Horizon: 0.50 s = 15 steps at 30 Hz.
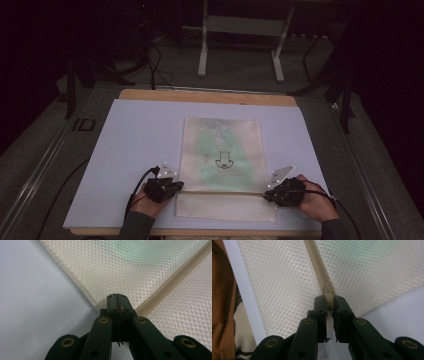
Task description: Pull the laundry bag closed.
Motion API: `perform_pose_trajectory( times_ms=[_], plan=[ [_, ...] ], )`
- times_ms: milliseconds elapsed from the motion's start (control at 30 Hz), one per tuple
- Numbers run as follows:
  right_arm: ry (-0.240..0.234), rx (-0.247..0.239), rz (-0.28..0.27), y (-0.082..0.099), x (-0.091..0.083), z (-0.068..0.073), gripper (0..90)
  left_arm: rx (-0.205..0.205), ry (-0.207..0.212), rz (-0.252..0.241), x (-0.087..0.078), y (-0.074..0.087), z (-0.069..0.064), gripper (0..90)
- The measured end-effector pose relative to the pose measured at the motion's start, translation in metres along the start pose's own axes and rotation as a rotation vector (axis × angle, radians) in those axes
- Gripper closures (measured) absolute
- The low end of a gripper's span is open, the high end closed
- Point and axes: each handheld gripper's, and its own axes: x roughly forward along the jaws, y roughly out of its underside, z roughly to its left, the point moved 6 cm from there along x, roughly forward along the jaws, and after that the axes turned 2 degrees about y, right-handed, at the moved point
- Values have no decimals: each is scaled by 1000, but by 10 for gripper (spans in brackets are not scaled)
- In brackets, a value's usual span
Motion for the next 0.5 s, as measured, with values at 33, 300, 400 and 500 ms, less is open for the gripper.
perform_pose_trajectory(
  times_ms=[33,300,400,500],
  plan=[
    [4,0,4,1,0,-1,822,1,0,0,0,0,0,893],
    [11,11,21,8,-1,-4,821,-1,0,-1,0,0,0,893],
    [9,19,15,9,-2,-4,821,-2,1,-1,0,0,0,893],
    [9,24,22,10,-2,-5,820,-1,-1,-1,0,0,0,893]
  ],
)
